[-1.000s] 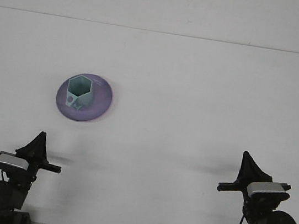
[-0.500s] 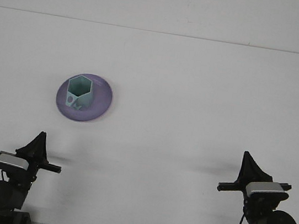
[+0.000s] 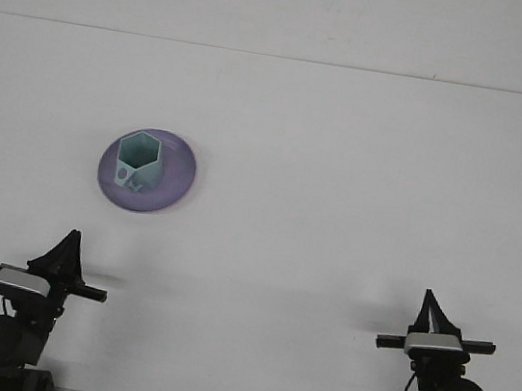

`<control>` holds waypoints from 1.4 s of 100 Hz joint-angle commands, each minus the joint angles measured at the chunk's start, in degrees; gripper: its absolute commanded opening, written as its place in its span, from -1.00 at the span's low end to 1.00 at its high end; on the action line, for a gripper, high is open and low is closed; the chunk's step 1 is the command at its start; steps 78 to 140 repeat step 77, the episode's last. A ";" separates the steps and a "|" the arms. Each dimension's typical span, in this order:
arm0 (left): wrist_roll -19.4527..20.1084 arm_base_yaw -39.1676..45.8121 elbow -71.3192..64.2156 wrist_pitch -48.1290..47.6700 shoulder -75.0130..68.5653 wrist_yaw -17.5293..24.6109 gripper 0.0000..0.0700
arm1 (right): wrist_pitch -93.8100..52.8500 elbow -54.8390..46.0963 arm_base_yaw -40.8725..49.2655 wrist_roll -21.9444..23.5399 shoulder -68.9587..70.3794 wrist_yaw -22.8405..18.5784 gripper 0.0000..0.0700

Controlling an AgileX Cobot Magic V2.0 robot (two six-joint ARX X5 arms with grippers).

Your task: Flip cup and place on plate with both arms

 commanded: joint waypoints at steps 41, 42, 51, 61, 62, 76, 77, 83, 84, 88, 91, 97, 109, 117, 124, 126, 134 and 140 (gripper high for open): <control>-0.28 -0.02 -1.16 0.87 -0.04 -0.11 -0.96 | 4.35 -1.84 0.07 0.26 -0.09 -1.49 -1.00; -0.28 -0.02 -1.16 0.85 -0.04 -0.11 -0.96 | 4.37 -1.84 0.07 0.26 -0.09 -1.49 -1.00; -0.28 -0.02 -1.16 0.87 -0.04 -0.11 -0.96 | 4.39 -1.84 0.07 0.26 -0.09 -1.49 -1.00; -0.28 -0.02 -1.16 0.83 -0.04 -0.13 -0.96 | 4.42 -1.84 0.07 0.26 -0.09 -1.49 -1.00; -0.28 -0.02 -1.16 0.83 -0.04 -0.11 -0.96 | 4.42 -1.84 0.07 0.26 -0.09 -1.49 -1.00; -0.28 -0.02 -1.16 0.87 -0.04 -0.11 -0.96 | 4.39 -1.84 0.07 0.26 -0.09 -1.49 -1.00; -0.28 -0.02 -1.16 0.87 -0.04 -0.11 -0.96 | 4.42 -1.84 0.07 0.26 -0.09 -1.49 -1.00; -0.28 -0.02 -1.16 0.87 -0.04 -0.11 -0.96 | 4.42 -1.84 0.07 0.26 -0.09 -1.49 -1.00; -0.28 -0.02 -1.16 0.87 -0.04 -0.11 -0.96 | 4.42 -1.84 0.07 0.26 -0.09 -1.49 -1.00; -0.28 -0.02 -1.16 0.87 -0.04 -0.11 -0.96 | 4.42 -1.84 0.07 0.26 -0.09 -1.49 -1.00; -0.28 -0.02 -1.16 0.87 -0.04 -0.11 -0.96 | 4.42 -1.84 0.07 0.26 -0.09 -1.49 -1.00; -0.28 -0.02 -1.16 0.87 -0.04 -0.11 -0.96 | 4.42 -1.84 0.07 0.26 -0.09 -1.49 -1.00; -0.28 -0.02 -1.16 0.87 -0.04 -0.11 -0.96 | 4.42 -1.84 0.07 0.26 -0.09 -1.49 -1.00; -0.28 -0.02 -1.16 0.87 -0.04 -0.11 -0.96 | 4.42 -1.84 0.07 0.26 -0.09 -1.49 -1.00; -0.28 -0.02 -1.16 0.87 -0.04 -0.11 -0.96 | 4.42 -1.84 0.07 0.26 -0.09 -1.49 -1.00; -0.28 -0.02 -1.16 0.87 -0.04 -0.11 -0.96 | 4.42 -1.84 0.07 0.26 -0.09 -1.49 -1.00; -0.28 -0.02 -1.16 0.87 -0.04 -0.11 -0.96 | 4.42 -1.84 0.07 0.26 -0.09 -1.49 -1.00; -0.28 -0.02 -1.16 0.87 -0.04 -0.11 -0.96 | 4.42 -1.84 0.07 0.26 -0.09 -1.49 -1.00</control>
